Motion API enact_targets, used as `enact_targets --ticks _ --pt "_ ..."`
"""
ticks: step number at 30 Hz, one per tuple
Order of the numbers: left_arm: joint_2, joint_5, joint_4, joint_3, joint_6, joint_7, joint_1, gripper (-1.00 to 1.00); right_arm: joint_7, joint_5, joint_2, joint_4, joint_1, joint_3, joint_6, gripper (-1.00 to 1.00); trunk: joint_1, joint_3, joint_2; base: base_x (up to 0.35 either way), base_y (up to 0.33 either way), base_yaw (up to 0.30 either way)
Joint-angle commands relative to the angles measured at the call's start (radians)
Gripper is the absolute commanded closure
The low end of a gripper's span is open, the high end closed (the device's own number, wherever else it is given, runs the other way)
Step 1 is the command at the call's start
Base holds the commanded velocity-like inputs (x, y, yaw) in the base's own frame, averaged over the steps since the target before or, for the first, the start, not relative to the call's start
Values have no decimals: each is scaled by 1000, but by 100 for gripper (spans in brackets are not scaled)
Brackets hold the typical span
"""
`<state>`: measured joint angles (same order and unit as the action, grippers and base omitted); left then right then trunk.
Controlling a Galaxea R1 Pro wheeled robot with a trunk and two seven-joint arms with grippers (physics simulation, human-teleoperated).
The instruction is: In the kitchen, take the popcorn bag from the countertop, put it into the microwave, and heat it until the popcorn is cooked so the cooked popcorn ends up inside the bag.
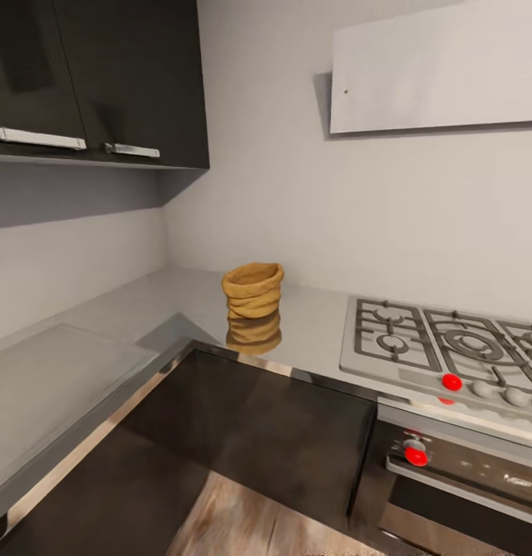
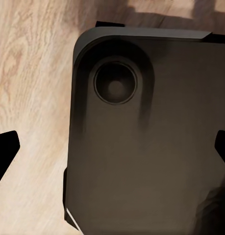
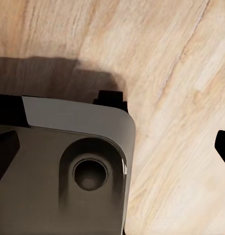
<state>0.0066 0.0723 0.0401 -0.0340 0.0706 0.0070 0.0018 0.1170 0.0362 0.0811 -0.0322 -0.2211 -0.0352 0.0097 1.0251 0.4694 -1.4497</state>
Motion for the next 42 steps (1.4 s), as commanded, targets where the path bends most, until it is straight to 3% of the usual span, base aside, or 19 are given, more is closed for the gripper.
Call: enact_targets --ticks 1,19,34,42 --pt "0 7 1 -2 2 0 0 -100 3 4 0 -2 -1 -3 1 -100 0 1 0 0 0 -243" --pt "0 7 1 -3 2 1 0 -100 3 3 1 -2 -1 -2 1 -100 0 1 0 0 0 -241" --pt "1 7 1 -3 5 0 0 -100 3 4 0 -2 -1 -2 11 -100 0 1 0 0 0 -12" --pt "1 7 1 -3 5 -1 0 -100 1 4 0 -2 -1 -2 9 -100 0 1 0 0 276 0"
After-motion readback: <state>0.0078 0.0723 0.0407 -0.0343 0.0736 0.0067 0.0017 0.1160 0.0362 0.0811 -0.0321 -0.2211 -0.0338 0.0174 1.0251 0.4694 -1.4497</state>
